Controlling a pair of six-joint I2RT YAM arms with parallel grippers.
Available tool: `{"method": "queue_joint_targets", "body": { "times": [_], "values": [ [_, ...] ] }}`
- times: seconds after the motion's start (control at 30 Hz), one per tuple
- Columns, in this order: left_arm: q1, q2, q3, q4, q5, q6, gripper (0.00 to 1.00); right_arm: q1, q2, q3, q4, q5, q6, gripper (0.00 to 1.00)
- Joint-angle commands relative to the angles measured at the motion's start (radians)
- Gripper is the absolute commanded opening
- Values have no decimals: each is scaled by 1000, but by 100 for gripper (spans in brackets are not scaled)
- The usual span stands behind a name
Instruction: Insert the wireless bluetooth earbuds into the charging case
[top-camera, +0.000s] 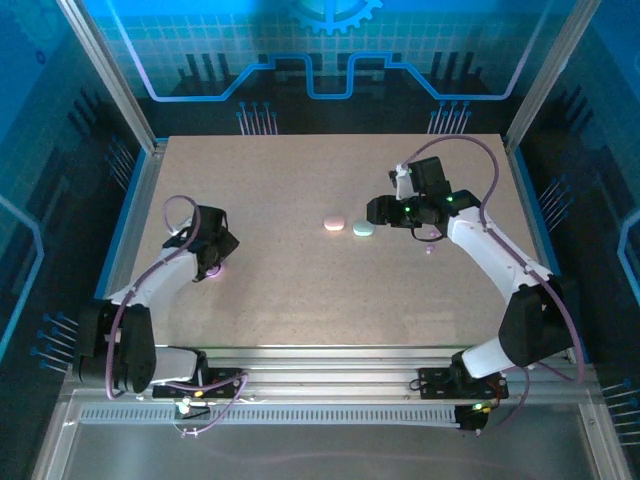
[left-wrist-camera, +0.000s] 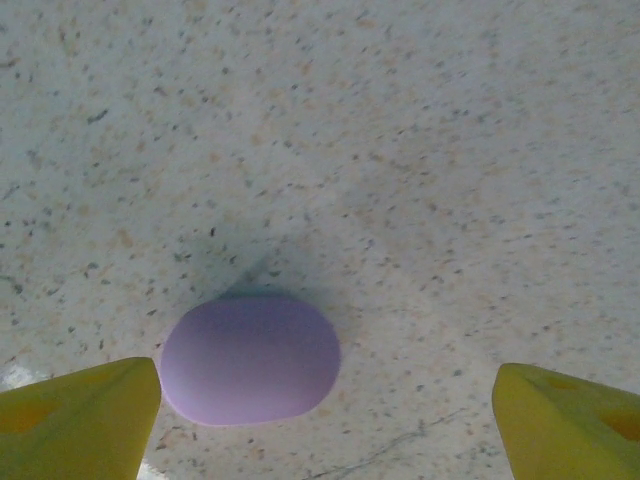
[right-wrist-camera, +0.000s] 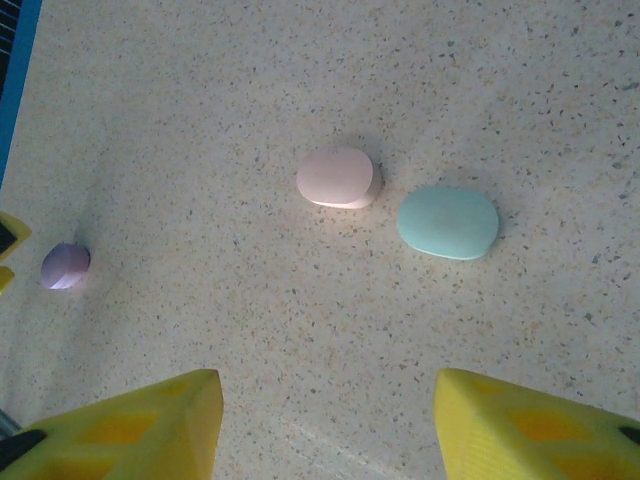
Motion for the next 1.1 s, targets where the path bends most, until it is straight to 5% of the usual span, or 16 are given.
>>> {"method": "queue_joint_targets", "body": {
  "times": [0.0,1.07],
  "values": [
    [8,19,-3,-30,5,-36,88,1,-31,-10,-28,-13,2,59],
    [22,248,58,13,11,65,71,1,0,-17,-61,-42,13,59]
  ]
}}
